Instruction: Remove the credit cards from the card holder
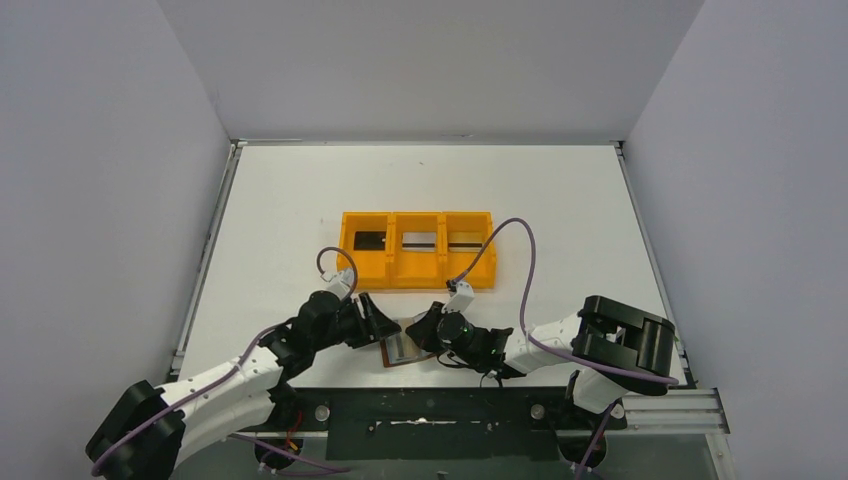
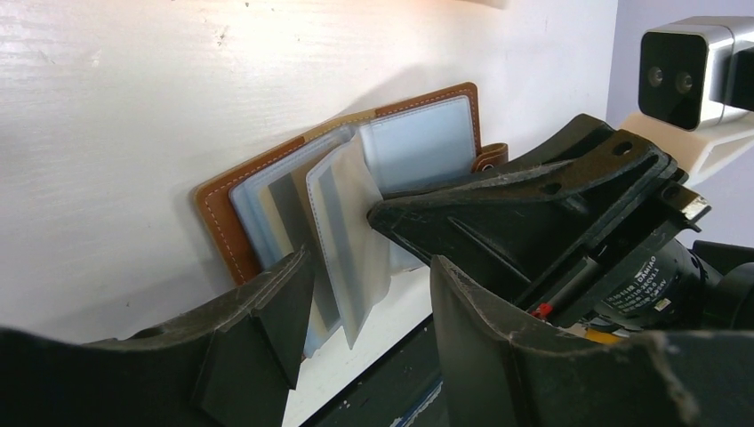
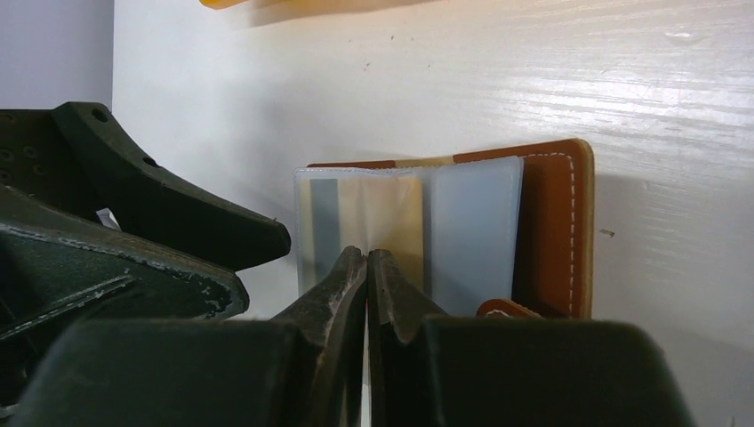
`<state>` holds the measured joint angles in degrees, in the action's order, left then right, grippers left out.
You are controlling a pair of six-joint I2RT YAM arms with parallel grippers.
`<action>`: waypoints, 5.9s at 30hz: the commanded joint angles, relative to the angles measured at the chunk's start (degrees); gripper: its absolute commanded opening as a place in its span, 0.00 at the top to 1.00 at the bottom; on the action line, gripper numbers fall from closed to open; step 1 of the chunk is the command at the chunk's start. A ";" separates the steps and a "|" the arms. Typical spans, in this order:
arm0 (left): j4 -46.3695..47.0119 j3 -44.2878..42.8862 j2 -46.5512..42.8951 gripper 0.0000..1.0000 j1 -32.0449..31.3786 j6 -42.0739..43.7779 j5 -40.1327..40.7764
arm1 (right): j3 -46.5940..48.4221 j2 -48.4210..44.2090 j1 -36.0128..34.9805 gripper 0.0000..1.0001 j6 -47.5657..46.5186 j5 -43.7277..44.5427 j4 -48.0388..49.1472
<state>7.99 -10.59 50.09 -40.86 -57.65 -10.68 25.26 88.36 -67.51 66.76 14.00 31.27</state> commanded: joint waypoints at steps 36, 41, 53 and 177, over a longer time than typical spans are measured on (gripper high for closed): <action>14.36 -0.56 9.88 0.74 -1.21 1.09 -4.02 | 4.88 -4.52 -0.12 0.78 -2.43 3.07 -9.32; 13.61 -0.75 9.76 0.73 -1.15 1.39 -4.17 | 6.77 -6.72 -0.50 0.66 -3.31 5.33 -15.38; 13.36 -1.83 10.04 0.73 -1.24 1.57 -4.35 | 10.04 -13.66 -1.41 0.48 -5.28 12.26 -29.29; 23.06 2.15 28.20 0.66 -12.22 -11.26 12.70 | -4.74 -9.37 1.74 0.85 7.77 5.02 -25.82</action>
<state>36.05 -9.98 76.97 -52.62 -70.11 0.62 22.33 77.47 -65.98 74.67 20.05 9.63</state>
